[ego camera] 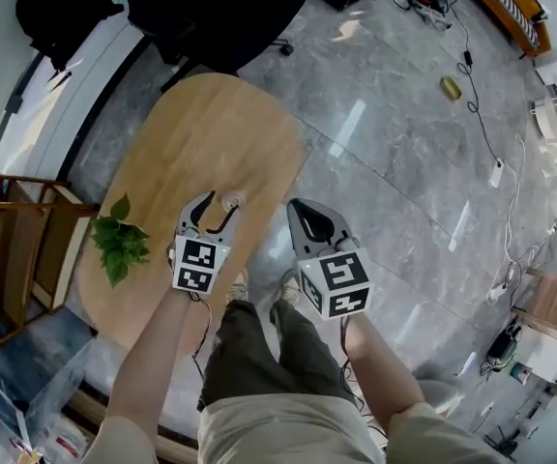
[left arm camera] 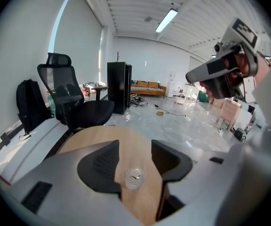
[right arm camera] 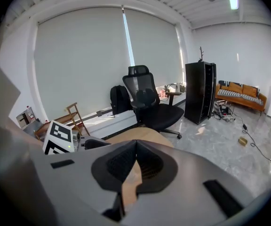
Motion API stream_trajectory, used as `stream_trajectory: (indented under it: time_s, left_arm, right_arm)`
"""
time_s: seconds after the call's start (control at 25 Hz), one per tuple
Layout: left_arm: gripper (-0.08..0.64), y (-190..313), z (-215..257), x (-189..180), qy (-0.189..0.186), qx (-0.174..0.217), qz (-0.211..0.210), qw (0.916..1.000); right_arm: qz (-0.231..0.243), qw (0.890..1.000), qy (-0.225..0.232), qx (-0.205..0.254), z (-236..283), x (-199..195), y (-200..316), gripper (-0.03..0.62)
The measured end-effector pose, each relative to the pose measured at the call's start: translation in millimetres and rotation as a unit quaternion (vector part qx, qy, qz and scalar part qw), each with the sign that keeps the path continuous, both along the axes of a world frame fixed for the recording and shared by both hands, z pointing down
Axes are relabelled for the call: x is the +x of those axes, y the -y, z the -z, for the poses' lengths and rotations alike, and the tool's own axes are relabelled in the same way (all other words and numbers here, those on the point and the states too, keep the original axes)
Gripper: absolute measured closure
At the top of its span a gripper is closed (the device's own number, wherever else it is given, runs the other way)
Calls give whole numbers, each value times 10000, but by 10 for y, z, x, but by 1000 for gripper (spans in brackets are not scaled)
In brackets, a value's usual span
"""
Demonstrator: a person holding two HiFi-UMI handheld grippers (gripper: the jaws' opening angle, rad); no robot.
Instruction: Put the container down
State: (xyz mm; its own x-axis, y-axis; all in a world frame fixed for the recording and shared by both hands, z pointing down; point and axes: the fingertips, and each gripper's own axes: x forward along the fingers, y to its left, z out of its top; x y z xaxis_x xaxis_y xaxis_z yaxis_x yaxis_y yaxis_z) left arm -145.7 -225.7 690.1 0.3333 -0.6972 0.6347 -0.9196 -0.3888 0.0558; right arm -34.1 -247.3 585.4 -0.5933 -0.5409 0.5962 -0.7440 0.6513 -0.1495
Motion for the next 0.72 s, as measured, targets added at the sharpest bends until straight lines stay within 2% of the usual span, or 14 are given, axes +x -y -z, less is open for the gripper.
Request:
stream_trajectory:
  time_s: [0.2, 0.44, 0.56, 0.72]
  left_arm:
    - [391, -68, 909, -4, 40, 416, -55, 9991]
    - [437, -241, 1993, 192, 18, 827, -220, 9963]
    - [454, -316, 2642, 321, 121, 1360, -368, 9900]
    - [504, -449, 3564, 410, -93, 1921, -393, 9806]
  right_arm:
    - [-90, 9991, 114, 395, 833, 66, -53, 595]
    - [-132, 9948, 298, 967, 1789, 221, -121, 595]
    - [-218, 9907, 663, 1172, 2237, 320, -229, 595]
    - [-183, 9833, 846, 1604, 2826, 420, -414, 595]
